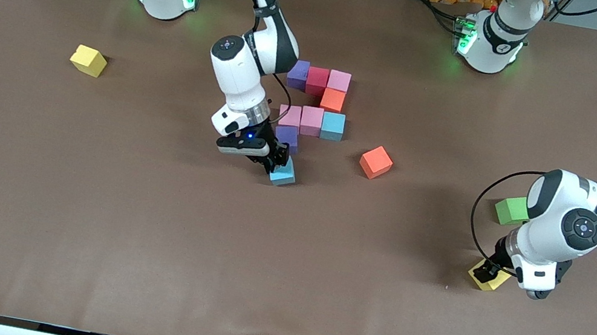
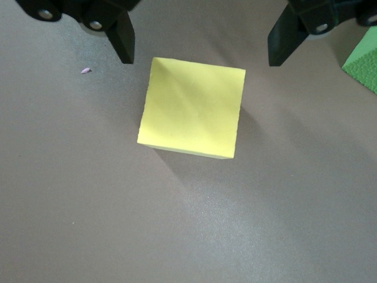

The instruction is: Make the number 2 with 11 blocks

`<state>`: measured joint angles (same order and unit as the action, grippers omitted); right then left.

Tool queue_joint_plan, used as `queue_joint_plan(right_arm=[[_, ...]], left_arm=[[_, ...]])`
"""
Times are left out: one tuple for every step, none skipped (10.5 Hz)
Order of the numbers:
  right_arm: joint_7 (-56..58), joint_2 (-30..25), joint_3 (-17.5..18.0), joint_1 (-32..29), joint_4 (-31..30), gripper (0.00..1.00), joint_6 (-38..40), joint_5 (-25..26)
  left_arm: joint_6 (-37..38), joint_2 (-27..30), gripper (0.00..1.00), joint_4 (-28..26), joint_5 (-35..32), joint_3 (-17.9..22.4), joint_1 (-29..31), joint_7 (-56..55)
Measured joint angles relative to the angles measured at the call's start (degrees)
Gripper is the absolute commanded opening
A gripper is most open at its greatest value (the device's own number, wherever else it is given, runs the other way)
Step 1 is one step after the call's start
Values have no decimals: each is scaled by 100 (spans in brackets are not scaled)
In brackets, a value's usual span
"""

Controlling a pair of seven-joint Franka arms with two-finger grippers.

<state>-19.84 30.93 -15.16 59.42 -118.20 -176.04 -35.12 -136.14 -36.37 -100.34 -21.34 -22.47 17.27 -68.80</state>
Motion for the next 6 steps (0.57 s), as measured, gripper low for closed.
queue_joint_plan(right_arm=[[-41,25,0,40,0,0,-2,0],[-66,47,0,55,0,0,-4,0],[-74,64,0,55,0,0,-4,0],[-77,77,0,55,-5,0,-4,0],[-80,83,-1,55,-19,0,-4,0],[-82,83,-1,56,-42,0,-4,0]], left_arm=[[-1,0,100,6,0,0,0,0],[-2,1,100,13,-1,-1,0,2],[-5,1,100,18,-1,-1,0,4],[-11,1,100,18,-3,-5,-1,5],[-17,1,100,18,-4,-12,-9,6],[-19,1,100,18,-4,-15,-22,6]])
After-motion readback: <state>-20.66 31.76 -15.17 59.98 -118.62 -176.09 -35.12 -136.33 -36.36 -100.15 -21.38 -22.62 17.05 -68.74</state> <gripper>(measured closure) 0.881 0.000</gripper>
